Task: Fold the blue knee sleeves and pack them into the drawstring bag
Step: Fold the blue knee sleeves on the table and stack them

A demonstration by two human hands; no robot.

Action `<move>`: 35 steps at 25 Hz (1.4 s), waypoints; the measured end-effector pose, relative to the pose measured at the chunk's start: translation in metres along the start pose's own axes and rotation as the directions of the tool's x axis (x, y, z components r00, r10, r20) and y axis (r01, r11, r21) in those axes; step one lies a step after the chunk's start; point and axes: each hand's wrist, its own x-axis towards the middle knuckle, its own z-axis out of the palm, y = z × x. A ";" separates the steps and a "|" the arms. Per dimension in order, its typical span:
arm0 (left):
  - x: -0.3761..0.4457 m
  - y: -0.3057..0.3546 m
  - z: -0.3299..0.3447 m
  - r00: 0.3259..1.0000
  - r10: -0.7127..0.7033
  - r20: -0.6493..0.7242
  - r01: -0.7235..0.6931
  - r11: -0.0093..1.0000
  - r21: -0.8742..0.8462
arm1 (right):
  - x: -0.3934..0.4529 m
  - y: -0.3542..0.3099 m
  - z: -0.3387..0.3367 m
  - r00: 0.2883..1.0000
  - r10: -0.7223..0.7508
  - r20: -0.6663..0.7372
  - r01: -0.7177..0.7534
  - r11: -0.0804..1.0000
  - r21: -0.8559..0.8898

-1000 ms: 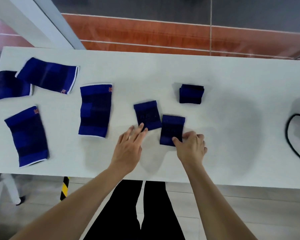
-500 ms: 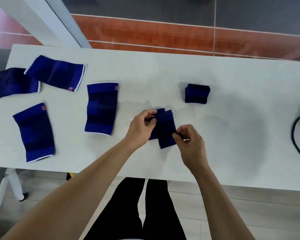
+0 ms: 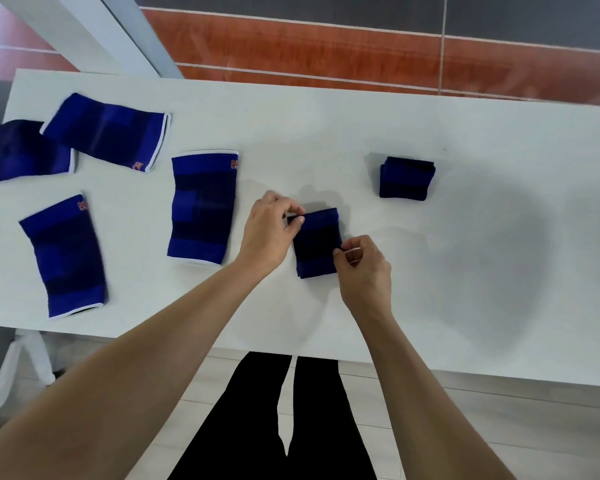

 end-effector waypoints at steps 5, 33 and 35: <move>0.002 -0.006 0.009 0.999 0.046 -0.009 -0.045 0.996 0.080 | 0.003 0.005 0.009 0.998 -0.033 -0.049 0.028 0.995 -0.092; -0.080 -0.027 0.011 0.920 0.370 0.130 -0.392 0.887 0.245 | -0.009 0.047 -0.008 0.780 -0.600 0.180 0.616 0.684 -0.391; -0.081 -0.022 0.007 0.947 0.290 0.136 -0.310 0.937 0.163 | -0.004 0.047 -0.005 0.809 -0.561 0.176 0.586 0.740 -0.330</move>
